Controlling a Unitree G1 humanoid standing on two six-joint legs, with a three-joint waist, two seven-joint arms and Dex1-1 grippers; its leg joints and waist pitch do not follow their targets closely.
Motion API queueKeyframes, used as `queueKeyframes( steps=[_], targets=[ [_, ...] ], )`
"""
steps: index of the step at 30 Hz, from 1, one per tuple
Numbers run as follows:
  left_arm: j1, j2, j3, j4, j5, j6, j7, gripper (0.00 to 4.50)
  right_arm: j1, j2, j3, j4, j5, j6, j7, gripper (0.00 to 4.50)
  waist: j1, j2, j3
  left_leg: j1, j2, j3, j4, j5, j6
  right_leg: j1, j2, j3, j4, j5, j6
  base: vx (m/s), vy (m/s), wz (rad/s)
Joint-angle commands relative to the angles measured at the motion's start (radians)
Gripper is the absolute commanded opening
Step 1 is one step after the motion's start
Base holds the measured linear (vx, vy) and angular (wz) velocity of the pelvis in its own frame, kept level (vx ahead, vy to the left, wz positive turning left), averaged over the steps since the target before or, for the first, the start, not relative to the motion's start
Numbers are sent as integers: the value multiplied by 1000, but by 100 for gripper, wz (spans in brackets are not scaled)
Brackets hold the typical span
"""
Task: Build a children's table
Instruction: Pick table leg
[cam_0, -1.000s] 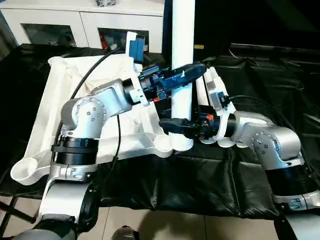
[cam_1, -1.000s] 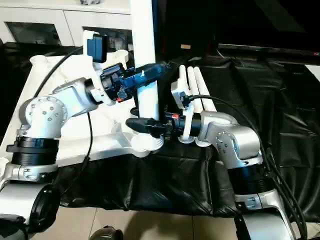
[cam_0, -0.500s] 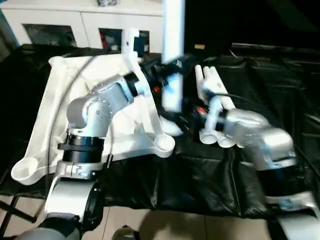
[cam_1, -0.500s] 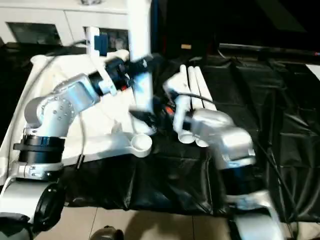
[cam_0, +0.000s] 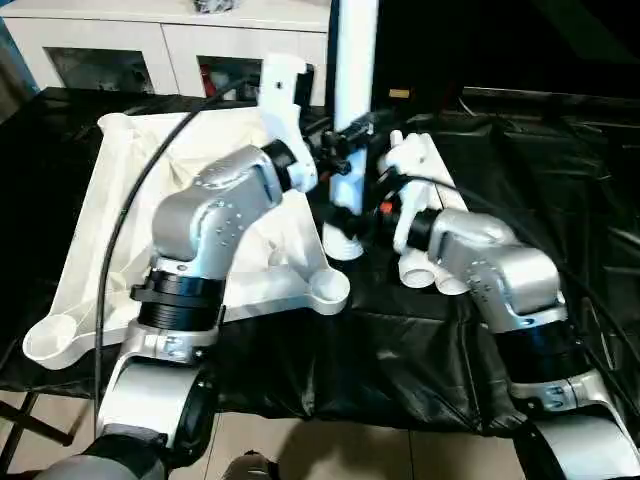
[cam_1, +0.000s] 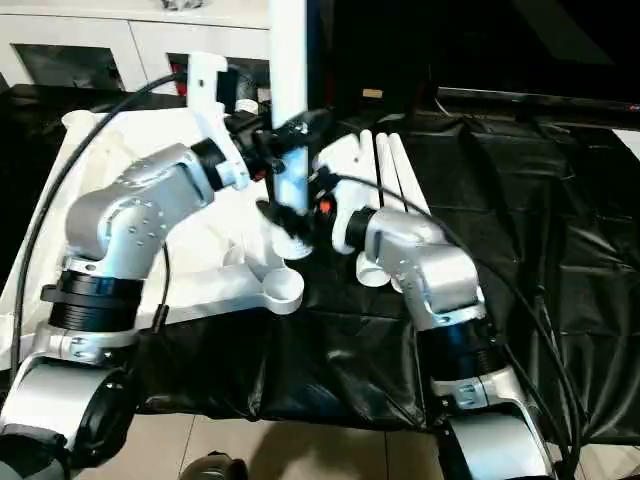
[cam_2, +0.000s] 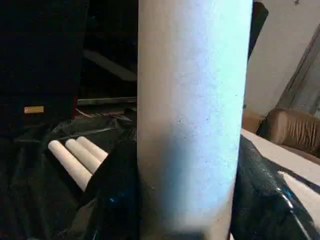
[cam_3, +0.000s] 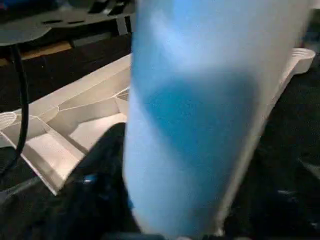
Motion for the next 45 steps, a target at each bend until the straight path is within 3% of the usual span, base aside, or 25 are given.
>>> queueKeyframes(
  steps=[1, 9, 11, 13, 19, 21, 24, 25, 26, 28, 30, 31, 32, 33, 35, 40, 44, 45],
  targets=[
    [-19, 3, -4, -29, 6, -4, 5, 188, -13, -3, 0, 19, -13, 17, -20, 247, -6, -4, -82, 29, 36, -12, -60, -98, -21, 47, -75, 40, -68, 70, -206, 0, 0, 0],
    [-26, 7, -3, -9, 17, 13, 20, 188, -16, 11, -13, 29, 3, 8, -14, 198, -4, -1, -82, 30, 37, -13, -61, -103, -28, 45, -74, 41, -68, 66, -200, 0, 0, 0],
    [-31, 5, 9, 2, 7, 26, 24, 258, -11, 11, -14, 26, 10, 4, 1, 196, -4, 0, -83, 30, 36, -13, -60, -102, -29, 46, -74, 41, -66, 74, -201, 0, 0, 0],
    [-35, 1, 32, 15, -16, 33, 14, 261, 1, 7, -23, 13, 39, -1, 41, 196, -5, 0, -83, 29, 35, -13, -60, -98, -27, 46, -73, 40, -66, 85, -202, 0, 0, 0],
    [-46, 7, 79, 39, -101, 44, -72, 323, 38, -27, -43, -41, 135, 7, 181, 195, 0, -2, -84, 29, 35, -12, -57, -95, -1, 49, -74, 38, -65, 110, -224, 0, 0, 0],
    [-40, 19, 97, 34, -178, 89, -164, 330, 70, -73, -36, -105, 202, 40, 292, 195, 3, -4, -82, 28, 34, -11, -56, -95, 7, 51, -74, 39, -66, 102, -229, 0, 0, 0],
    [-19, 39, 96, 2, -258, 149, -284, 330, 96, -118, -39, -167, 272, 89, 391, 195, 6, -4, -82, 28, 33, -11, -55, -99, 25, 52, -74, 39, -66, 85, -237, 0, 0, 0],
    [-9, 44, 97, -10, -297, 184, -327, 330, 99, -130, -44, -173, 285, 97, 411, 195, 5, 4, -82, 27, 35, -12, -55, -109, 24, 48, -75, 38, -66, 67, -245, 0, 0, 0],
    [-3, 48, 92, -15, -316, 197, -354, 330, 101, -140, -46, -178, 298, 104, 429, 195, 3, 4, -81, 27, 36, -12, -56, -116, 19, 47, -74, 37, -67, 53, -248, 0, 0, 0],
    [6, 52, 74, -24, -324, 197, -392, 330, 108, -152, -48, -189, 317, 110, 449, 195, 2, 1, -80, 29, 36, -12, -57, -126, 16, 47, -74, 38, -71, 33, -250, 0, 0, 0],
    [7, 49, 67, -22, -322, 199, -393, 296, 111, -159, -47, -193, 322, 110, 457, 195, 1, 1, -78, 29, 37, -12, -59, -135, 12, 47, -75, 38, -73, 12, -247, 0, 0, 0],
    [5, 45, 68, -14, -319, 198, -387, 296, 114, -164, -44, -196, 325, 111, 461, 195, 3, 18, -80, 31, 38, -14, -57, -138, 3, 45, -76, 38, -71, 6, -245, 0, 0, 0],
    [4, 43, 69, -8, -318, 196, -385, 281, 116, -166, -42, -199, 326, 113, 462, 195, 1, 8, -81, 30, 38, -13, -58, -139, -3, 48, -75, 38, -74, 13, -242, 0, 0, 0],
    [3, 42, 70, -7, -318, 195, -383, 281, 117, -167, -42, -201, 326, 113, 463, 195, 1, 7, -82, 31, 38, -14, -58, -136, -4, 48, -73, 38, -73, 19, -243, 0, 0, 0],
    [-5, 30, 85, 10, -322, 187, -365, 254, 125, -176, -38, -215, 326, 118, 463, 194, 4, 12, -82, 31, 37, -13, -56, -133, -2, 47, -75, 38, -73, 26, -244, 0, 0, 0],
    [-19, 18, 117, 39, -336, 190, -334, 210, 133, -179, -37, -218, 318, 107, 450, 194, 3, 6, -82, 28, 35, -13, -56, -129, 0, 50, -74, 37, -74, 33, -244, 0, 0, 0],
    [-23, 11, 129, 49, -321, 173, -293, 191, 131, -181, -30, -215, 308, 95, 436, 194, 3, 7, -82, 29, 37, -14, -56, -125, 4, 49, -74, 37, -73, 27, -243, 0, 0, 0],
    [-23, 9, 130, 49, -317, 168, -283, 189, 129, -179, -29, -211, 298, 87, 426, 229, 2, 7, -82, 29, 37, -14, -57, -125, 4, 49, -74, 37, -73, 28, -243, 0, 0, 0]
  ],
)
